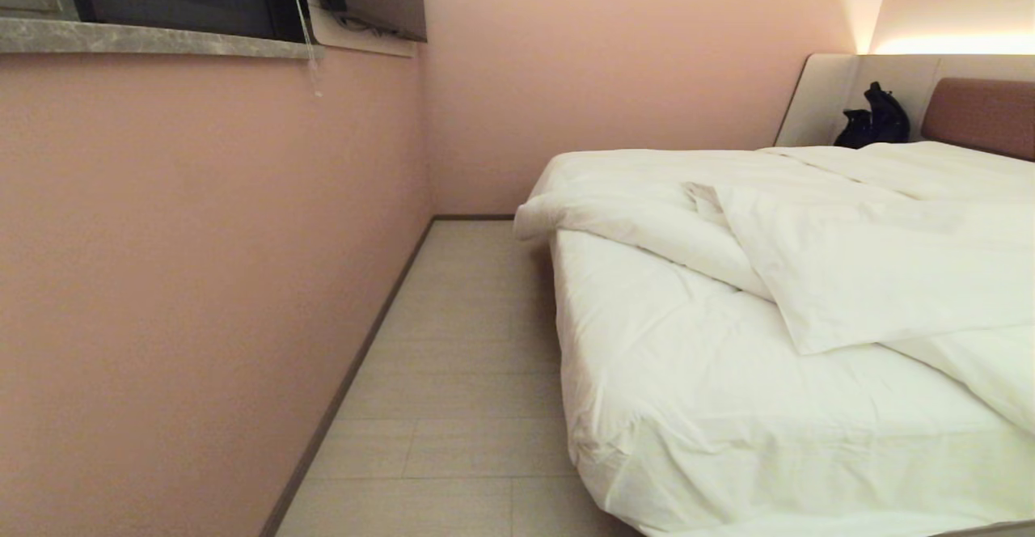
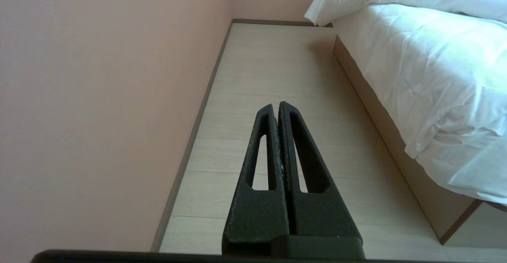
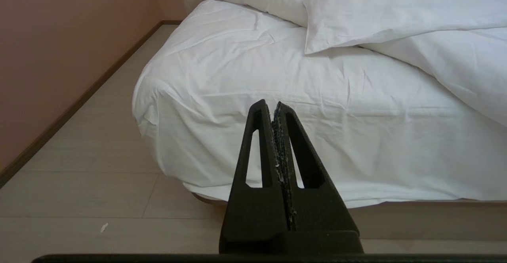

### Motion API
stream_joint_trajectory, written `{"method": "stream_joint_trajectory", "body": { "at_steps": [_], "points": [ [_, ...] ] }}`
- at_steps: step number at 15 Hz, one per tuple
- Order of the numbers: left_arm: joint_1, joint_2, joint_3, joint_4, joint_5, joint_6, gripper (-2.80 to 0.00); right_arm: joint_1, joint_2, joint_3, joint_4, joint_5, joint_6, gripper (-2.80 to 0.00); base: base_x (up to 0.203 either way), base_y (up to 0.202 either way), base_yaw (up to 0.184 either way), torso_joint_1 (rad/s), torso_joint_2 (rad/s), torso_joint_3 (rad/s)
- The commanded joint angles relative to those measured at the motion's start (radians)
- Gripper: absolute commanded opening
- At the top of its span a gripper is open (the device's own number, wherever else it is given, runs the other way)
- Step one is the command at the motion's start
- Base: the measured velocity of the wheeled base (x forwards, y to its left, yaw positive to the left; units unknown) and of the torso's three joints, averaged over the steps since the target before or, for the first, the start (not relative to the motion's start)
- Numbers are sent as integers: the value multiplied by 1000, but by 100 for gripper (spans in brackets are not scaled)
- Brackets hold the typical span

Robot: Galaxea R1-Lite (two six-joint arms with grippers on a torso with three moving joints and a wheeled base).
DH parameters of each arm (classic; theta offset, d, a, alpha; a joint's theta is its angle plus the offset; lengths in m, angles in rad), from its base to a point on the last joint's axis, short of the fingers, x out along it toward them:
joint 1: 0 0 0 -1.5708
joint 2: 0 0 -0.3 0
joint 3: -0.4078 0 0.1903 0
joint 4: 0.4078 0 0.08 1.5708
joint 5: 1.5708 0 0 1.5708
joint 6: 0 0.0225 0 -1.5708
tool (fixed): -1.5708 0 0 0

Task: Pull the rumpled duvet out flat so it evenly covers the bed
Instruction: Hold the folded corner of the quilt

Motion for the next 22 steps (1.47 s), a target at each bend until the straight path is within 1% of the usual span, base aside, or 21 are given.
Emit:
{"method": "stream_joint_trajectory", "body": {
  "at_steps": [1, 22],
  "points": [
    [0, 1, 0, 0, 0, -1, -280, 0, 1, 0, 0, 0, 0, -280, 0, 0, 0, 0, 0, 0],
    [0, 2, -1, 3, 2, 10, -280, 0, 1, 0, 0, 0, 0, -280, 0, -4, 0, 0, 0, 0]
  ]
}}
